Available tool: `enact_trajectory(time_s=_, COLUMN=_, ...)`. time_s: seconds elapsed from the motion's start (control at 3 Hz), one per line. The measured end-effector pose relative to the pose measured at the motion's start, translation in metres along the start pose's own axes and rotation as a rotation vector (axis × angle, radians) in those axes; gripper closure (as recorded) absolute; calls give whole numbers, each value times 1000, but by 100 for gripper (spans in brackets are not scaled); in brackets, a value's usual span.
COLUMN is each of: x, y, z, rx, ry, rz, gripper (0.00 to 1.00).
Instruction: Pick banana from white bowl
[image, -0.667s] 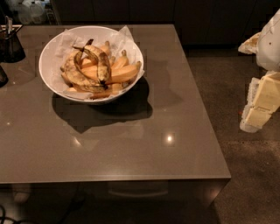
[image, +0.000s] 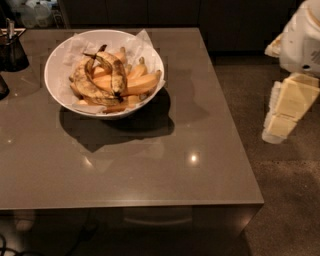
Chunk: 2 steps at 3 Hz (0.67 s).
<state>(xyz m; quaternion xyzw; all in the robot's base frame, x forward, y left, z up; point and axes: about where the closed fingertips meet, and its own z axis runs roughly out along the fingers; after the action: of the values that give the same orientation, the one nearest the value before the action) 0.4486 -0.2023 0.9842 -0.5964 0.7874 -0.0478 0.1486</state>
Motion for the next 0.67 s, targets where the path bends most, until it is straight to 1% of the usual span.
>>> enact_trajectory(time_s=0.33, x=-20, y=-12, z=9, rx=-22, ry=69, rz=0, gripper=0)
enact_trajectory(time_s=0.67, x=-49, y=-18, z=21, rx=-62, ry=93, rz=-63, gripper=0)
